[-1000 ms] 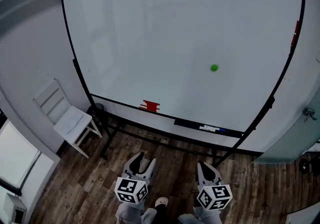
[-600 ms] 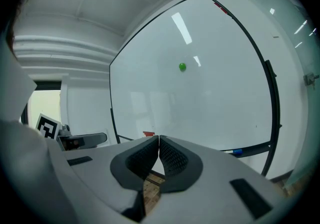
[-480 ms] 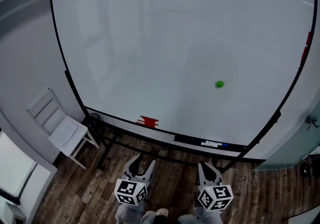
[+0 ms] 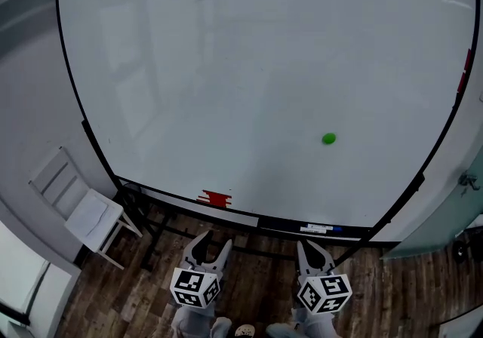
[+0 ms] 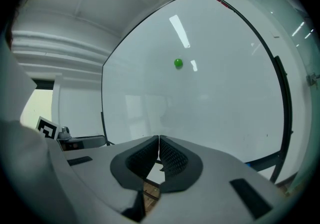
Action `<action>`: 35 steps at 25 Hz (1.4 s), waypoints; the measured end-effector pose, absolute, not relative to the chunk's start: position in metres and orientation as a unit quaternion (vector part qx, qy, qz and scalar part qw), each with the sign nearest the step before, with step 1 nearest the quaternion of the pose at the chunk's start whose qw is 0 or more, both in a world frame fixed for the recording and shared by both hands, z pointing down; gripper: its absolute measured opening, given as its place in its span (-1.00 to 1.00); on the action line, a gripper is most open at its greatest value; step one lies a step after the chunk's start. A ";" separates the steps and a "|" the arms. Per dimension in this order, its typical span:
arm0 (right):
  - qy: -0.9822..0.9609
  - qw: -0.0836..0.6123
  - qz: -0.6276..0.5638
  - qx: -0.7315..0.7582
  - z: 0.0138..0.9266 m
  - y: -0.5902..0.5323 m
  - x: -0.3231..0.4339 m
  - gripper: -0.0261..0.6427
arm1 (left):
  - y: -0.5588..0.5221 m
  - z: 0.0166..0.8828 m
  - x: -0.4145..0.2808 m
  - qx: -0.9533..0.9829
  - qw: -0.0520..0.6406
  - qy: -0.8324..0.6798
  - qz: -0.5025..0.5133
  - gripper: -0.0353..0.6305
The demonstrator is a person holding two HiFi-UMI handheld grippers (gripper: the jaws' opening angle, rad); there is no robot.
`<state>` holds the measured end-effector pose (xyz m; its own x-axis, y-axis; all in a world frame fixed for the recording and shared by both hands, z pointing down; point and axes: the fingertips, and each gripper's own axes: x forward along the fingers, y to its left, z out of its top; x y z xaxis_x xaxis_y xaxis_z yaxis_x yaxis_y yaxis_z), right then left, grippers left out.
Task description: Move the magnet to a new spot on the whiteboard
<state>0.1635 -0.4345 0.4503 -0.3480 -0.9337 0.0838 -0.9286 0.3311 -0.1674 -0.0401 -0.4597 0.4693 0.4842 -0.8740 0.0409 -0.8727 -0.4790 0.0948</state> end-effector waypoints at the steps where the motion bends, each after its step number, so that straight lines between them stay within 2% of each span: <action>1: 0.814 0.015 -0.089 -0.573 0.448 -0.438 0.166 -0.83 | -0.465 0.469 -0.037 0.863 0.050 -0.503 -0.005 -0.29; 9: 0.800 0.019 -0.050 -0.597 0.412 -0.453 0.200 -0.84 | -0.492 0.433 0.007 0.887 0.017 -0.462 -0.015 -0.29; 17: 0.784 0.024 -0.007 -0.620 0.366 -0.465 0.258 -0.84 | -0.512 0.377 0.086 0.905 -0.023 -0.424 -0.028 -0.29; 25: 0.782 0.029 0.017 -0.622 0.324 -0.485 0.312 -0.83 | -0.532 0.316 0.161 0.900 -0.094 -0.425 -0.027 -0.29; 35: 0.783 0.038 0.044 -0.619 0.297 -0.502 0.349 -0.84 | -0.556 0.252 0.212 0.875 -0.169 -0.453 -0.026 -0.29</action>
<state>0.3488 -0.5017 0.2973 -0.2311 -0.9663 -0.1137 -0.9729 0.2300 0.0229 0.2115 -0.5563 0.2519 0.5883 -0.7841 -0.1977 -0.8014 -0.5328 -0.2717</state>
